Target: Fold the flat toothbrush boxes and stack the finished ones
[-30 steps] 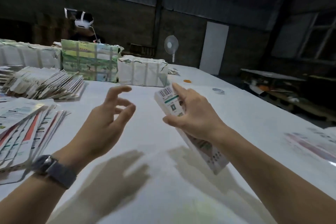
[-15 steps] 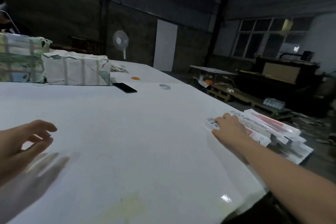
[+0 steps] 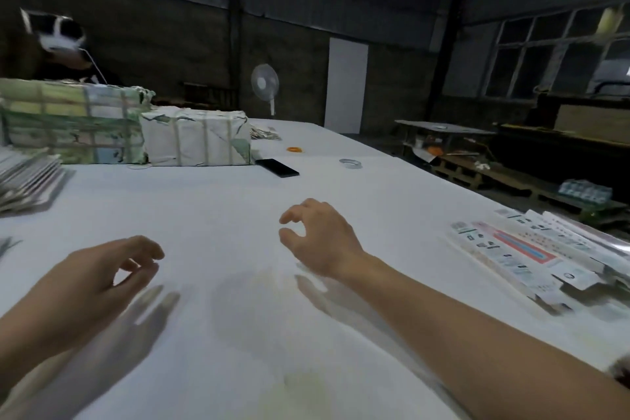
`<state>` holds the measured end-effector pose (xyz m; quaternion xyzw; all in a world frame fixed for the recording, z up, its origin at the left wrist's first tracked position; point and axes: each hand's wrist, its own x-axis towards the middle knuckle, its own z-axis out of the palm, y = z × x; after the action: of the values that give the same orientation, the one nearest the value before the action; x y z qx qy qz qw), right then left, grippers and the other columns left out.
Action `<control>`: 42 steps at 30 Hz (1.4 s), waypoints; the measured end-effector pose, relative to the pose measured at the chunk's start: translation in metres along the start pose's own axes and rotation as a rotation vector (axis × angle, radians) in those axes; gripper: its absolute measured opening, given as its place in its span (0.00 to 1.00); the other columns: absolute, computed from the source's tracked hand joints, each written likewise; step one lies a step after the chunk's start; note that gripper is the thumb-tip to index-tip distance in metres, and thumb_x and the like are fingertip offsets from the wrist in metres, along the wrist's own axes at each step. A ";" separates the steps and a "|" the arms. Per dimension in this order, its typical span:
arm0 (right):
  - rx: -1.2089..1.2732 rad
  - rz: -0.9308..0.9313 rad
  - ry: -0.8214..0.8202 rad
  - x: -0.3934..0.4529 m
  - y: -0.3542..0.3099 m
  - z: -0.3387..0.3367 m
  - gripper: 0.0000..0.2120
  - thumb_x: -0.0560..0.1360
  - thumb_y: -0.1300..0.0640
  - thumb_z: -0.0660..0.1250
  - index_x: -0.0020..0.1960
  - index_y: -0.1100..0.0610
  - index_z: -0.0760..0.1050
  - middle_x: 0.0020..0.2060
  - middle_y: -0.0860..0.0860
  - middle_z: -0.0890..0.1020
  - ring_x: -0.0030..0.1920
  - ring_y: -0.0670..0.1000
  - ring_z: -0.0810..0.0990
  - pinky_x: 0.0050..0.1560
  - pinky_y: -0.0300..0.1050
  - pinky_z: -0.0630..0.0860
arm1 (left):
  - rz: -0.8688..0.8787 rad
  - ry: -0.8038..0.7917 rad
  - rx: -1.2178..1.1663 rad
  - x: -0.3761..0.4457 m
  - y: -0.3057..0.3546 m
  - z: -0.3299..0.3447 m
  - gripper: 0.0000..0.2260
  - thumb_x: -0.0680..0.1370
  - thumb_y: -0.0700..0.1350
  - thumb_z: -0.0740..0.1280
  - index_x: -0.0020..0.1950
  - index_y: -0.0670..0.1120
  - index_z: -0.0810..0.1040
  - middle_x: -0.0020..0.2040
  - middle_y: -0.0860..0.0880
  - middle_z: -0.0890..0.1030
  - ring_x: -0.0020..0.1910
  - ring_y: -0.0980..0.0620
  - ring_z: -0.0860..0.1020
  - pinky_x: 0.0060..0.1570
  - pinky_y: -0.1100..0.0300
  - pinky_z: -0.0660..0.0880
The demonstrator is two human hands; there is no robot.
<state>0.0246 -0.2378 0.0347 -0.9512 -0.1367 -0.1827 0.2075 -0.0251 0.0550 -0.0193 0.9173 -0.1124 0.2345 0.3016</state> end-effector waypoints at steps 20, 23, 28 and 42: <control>0.503 -0.329 0.075 0.009 -0.138 0.115 0.13 0.70 0.54 0.60 0.48 0.51 0.81 0.42 0.43 0.80 0.46 0.45 0.75 0.48 0.46 0.74 | -0.852 0.108 0.667 0.017 -0.077 -0.110 0.28 0.79 0.53 0.62 0.77 0.55 0.56 0.80 0.42 0.57 0.79 0.32 0.49 0.75 0.33 0.47; 0.535 -0.329 0.072 0.010 -0.139 0.115 0.13 0.70 0.55 0.59 0.48 0.51 0.82 0.41 0.42 0.80 0.45 0.45 0.75 0.47 0.44 0.73 | -0.989 0.001 0.661 0.011 -0.090 -0.115 0.24 0.79 0.54 0.57 0.75 0.55 0.59 0.74 0.41 0.68 0.74 0.32 0.63 0.70 0.35 0.57; 0.563 -0.310 0.066 0.011 -0.137 0.114 0.13 0.70 0.54 0.59 0.48 0.51 0.81 0.40 0.42 0.79 0.45 0.46 0.76 0.48 0.44 0.73 | -0.729 0.034 0.774 0.016 -0.074 -0.105 0.14 0.78 0.41 0.56 0.60 0.56 0.69 0.53 0.49 0.78 0.55 0.41 0.75 0.58 0.42 0.64; 1.078 -0.203 0.055 0.022 -0.150 0.093 0.20 0.75 0.39 0.59 0.66 0.36 0.65 0.48 0.38 0.78 0.50 0.42 0.78 0.48 0.36 0.74 | -0.138 0.250 -0.564 0.027 0.036 -0.074 0.12 0.86 0.46 0.56 0.67 0.54 0.74 0.54 0.52 0.83 0.47 0.55 0.84 0.38 0.63 0.81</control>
<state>0.0214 -0.0610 0.0165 -0.6870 -0.2968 -0.1307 0.6503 -0.0415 0.0697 0.0645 0.7670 -0.0726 0.2842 0.5707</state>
